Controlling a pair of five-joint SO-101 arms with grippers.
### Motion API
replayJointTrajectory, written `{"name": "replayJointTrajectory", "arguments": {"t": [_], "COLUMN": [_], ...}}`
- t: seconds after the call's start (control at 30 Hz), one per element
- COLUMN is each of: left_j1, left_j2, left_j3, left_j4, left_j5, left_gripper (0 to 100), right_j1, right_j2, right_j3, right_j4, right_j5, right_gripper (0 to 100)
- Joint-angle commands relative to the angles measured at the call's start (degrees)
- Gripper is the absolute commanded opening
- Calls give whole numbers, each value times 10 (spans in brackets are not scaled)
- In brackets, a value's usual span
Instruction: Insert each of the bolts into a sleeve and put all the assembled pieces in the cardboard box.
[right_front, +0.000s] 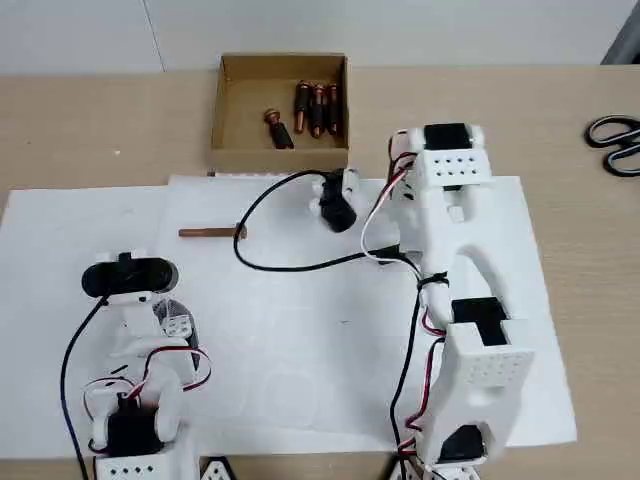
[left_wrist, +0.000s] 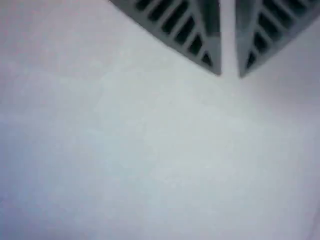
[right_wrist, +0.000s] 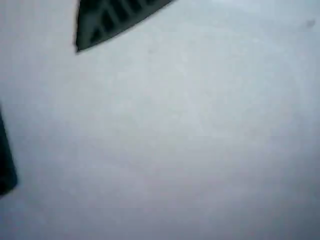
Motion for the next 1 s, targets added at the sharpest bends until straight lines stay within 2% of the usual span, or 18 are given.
{"name": "replayJointTrajectory", "arguments": {"t": [0.0, 0.97], "left_j1": [-1, 0], "left_j2": [-5, -5], "left_j3": [-3, -3], "left_j4": [-11, -11], "left_j5": [1, 0], "left_gripper": [7, 7], "right_j1": [-5, -7], "right_j2": [7, 168], "right_j3": [-3, -5], "right_j4": [-22, -162], "right_j5": [5, 5], "right_gripper": [184, 183]}}
